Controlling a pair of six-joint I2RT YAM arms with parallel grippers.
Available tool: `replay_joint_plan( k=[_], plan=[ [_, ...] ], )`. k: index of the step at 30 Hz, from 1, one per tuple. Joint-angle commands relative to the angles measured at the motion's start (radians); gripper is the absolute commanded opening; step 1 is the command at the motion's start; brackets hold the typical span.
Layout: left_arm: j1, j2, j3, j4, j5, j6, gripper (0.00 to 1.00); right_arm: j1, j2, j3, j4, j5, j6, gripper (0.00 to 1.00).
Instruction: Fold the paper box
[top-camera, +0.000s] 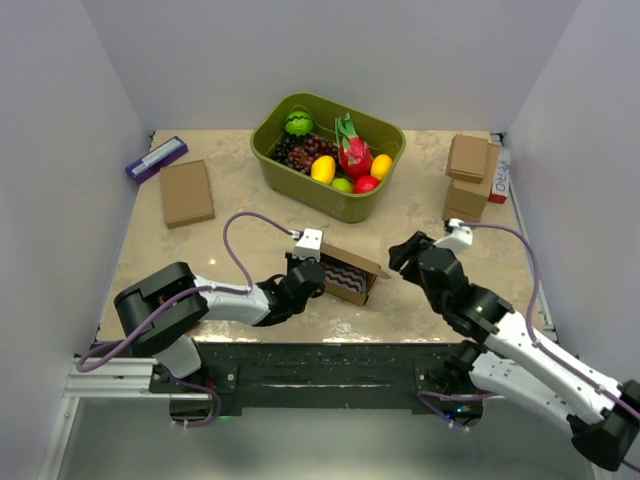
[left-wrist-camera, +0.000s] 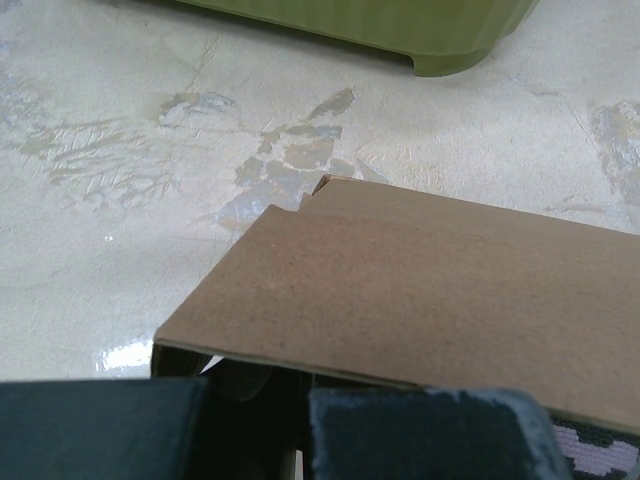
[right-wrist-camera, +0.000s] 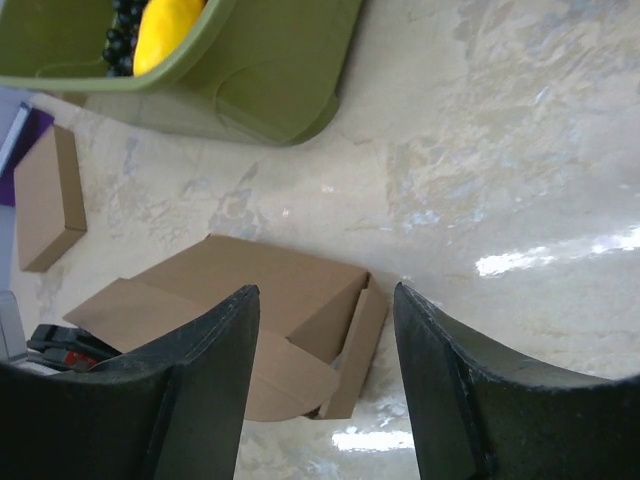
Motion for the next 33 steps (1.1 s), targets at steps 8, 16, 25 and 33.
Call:
replay_joint_plan(
  k=[8,16,25,33],
  plan=[
    [-0.010,0.024,-0.029,-0.137,0.026,0.038,0.10,0.142,0.316,0.102,0.345,-0.101,-0.021,0.59],
    [-0.018,-0.068,-0.049,-0.193,0.023,0.038,0.41,0.229,0.451,0.003,0.419,-0.083,0.068,0.59],
    [-0.018,-0.244,-0.095,-0.246,0.083,0.054,0.67,0.245,0.600,0.024,0.430,-0.052,0.093,0.58],
    [-0.018,-0.358,-0.089,-0.372,0.146,0.029,0.78,0.249,0.650,0.032,0.439,-0.048,0.102,0.58]
  ],
)
